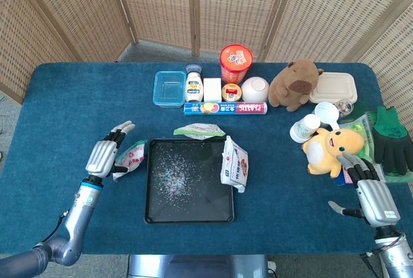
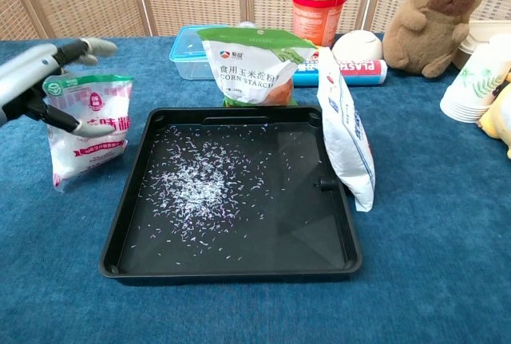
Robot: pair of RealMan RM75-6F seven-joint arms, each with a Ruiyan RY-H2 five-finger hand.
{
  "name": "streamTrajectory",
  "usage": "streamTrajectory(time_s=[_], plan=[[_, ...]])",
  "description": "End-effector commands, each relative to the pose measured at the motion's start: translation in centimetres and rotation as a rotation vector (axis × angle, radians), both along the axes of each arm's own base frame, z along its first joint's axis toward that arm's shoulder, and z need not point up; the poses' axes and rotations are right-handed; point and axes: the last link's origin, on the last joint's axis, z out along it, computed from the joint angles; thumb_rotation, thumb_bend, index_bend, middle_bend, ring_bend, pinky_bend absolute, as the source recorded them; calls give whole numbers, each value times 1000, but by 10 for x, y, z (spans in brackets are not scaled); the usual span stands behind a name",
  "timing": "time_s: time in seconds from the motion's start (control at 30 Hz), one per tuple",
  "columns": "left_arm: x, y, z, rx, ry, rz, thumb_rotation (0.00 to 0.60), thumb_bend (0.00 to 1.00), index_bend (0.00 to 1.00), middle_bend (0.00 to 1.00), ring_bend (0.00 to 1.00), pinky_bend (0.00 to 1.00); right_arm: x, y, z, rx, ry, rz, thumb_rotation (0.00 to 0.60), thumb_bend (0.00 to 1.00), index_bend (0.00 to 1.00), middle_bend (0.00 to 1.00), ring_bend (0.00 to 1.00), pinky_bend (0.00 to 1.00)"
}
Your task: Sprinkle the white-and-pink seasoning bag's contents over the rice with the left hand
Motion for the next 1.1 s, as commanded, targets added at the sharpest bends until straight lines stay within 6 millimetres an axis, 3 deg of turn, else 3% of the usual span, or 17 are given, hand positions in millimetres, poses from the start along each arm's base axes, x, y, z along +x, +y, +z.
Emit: streamTrajectory(time_s=[0.03, 0.1, 0.2, 0.27, 0.37, 0.5, 0.67, 0.9, 1.1], plan=[[-2, -2, 3, 11, -14, -12, 600, 0, 0, 0, 62, 209, 0, 0, 0, 3, 1, 1, 570, 0, 0, 14, 36, 7], [-3, -5, 4, -6, -29, -16, 584, 0, 0, 0, 45, 179, 1, 0, -1, 6, 2, 2, 568, 0, 0, 15, 37, 6], [-3, -14, 7, -43, -63, -36, 485, 0, 0, 0, 9, 117, 1, 1, -1, 6, 3, 2, 568, 0, 0, 14, 37, 6], [-5, -21, 9, -50, -65, -44, 457, 0, 0, 0, 3, 103, 1, 1, -2, 5, 6, 2, 566, 0, 0, 15, 38, 7], [-6, -29, 13, -58, -72, -53, 453, 0, 0, 0, 0, 94, 2, 2, -2, 9, 7, 2, 566, 0, 0, 14, 38, 6], [-6, -42, 32, -40, -139, -75, 456, 0, 0, 0, 0, 93, 3, 3, -1, 0, 9, 10, 568, 0, 0, 14, 39, 6], [-22, -55, 68, 9, -57, -76, 458, 0, 0, 0, 0, 91, 3, 3, 1, -9, 9, 8, 562, 0, 0, 15, 39, 6], [-41, -80, 127, 132, 45, -82, 472, 0, 102, 0, 0, 89, 2, 2, 2, -44, 35, 4, 565, 0, 0, 15, 39, 3], [-60, -100, 153, 199, 145, -4, 479, 0, 108, 0, 0, 89, 3, 2, 3, -63, 41, 3, 567, 0, 0, 15, 39, 2]])
